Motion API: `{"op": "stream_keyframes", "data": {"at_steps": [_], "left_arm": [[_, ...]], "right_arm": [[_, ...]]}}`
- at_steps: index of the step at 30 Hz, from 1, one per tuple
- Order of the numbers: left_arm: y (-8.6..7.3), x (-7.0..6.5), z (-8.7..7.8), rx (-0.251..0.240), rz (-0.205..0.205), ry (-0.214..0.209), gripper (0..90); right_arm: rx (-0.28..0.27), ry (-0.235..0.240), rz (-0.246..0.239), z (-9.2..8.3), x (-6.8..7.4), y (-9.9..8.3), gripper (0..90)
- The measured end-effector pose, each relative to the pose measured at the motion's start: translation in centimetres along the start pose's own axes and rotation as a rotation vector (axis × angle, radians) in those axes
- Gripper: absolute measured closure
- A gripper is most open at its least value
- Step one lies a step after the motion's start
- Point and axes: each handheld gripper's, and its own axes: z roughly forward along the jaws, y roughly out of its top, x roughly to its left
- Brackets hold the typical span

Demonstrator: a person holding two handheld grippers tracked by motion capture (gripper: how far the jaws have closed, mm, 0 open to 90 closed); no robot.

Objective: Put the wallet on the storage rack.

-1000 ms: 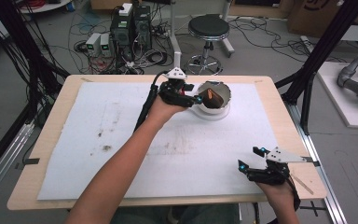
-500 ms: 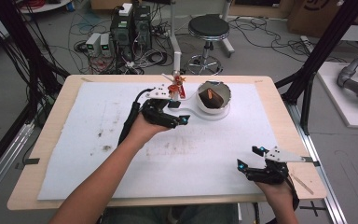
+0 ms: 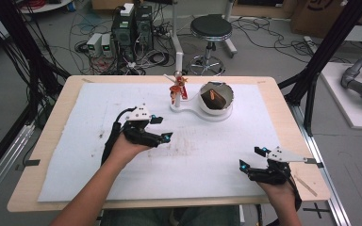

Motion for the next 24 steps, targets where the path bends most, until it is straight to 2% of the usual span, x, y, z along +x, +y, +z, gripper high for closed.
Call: {"op": "stream_keyframes", "data": {"at_steps": [3, 8, 18, 24], "left_arm": [[-1.2, 0.3, -0.9, 0.002, -0.019, 0.003, 27.4], [-2.7, 0.8, -2.5, -0.024, -0.055, 0.007, 26.9], [-4.8, 0.8, -5.8, -0.044, -0.059, 0.035, 25.5], [-6.3, 0.8, -7.5, -0.049, -0.040, 0.052, 25.0]], "right_arm": [[0.000, 0.001, -0.003, 0.2, 0.0, 0.1, 18.8], [0.004, 0.008, -0.008, 0.4, 0.1, 0.2, 18.8], [-0.007, 0.015, 0.009, 0.7, -0.1, 0.2, 18.8], [-0.014, 0.012, 0.007, 0.5, 0.0, 0.3, 18.8]]}}
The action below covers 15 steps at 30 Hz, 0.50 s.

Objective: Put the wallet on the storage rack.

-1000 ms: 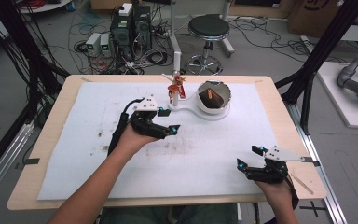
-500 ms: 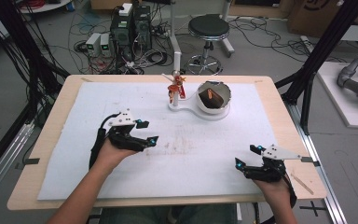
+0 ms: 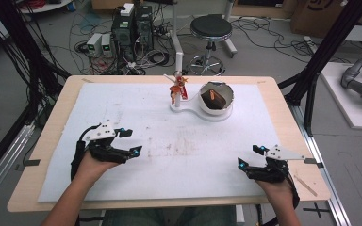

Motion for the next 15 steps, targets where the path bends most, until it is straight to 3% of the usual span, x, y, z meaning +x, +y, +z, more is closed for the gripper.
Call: {"op": "stream_keyframes", "data": {"at_steps": [7, 15], "left_arm": [[-0.9, 1.0, -1.0, -0.038, -0.023, 0.015, 24.6], [-1.5, 1.0, -0.6, -0.022, -0.024, 0.007, 24.6]], "right_arm": [[0.004, -0.002, -0.002, 0.3, -0.3, 0.0, 18.8], [0.012, -0.005, -0.006, 0.3, -0.2, 0.0, 18.8]]}}
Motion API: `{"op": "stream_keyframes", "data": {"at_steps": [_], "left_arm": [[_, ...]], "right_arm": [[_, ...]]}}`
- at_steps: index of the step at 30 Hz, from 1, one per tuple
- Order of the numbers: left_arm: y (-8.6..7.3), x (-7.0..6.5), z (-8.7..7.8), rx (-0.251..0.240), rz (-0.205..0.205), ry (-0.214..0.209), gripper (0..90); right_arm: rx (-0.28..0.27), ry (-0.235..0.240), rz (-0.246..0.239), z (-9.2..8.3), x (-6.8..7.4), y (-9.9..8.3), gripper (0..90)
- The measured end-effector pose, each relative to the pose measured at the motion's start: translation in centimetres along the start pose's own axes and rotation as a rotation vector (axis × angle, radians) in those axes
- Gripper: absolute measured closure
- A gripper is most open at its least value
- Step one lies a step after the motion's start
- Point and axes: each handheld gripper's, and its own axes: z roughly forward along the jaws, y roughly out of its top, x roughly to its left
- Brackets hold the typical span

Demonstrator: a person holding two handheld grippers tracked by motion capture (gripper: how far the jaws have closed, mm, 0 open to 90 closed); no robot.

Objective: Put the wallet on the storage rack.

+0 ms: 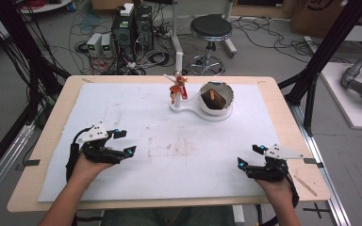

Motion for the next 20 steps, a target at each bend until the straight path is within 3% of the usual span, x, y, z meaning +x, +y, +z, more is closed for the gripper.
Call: {"op": "stream_keyframes", "data": {"at_steps": [20], "left_arm": [[-0.80, 0.06, -0.03, 0.024, -0.010, 0.016, 24.6]], "right_arm": [[0.004, 0.011, 0.000, 0.61, 0.24, 0.31, 18.8]]}}
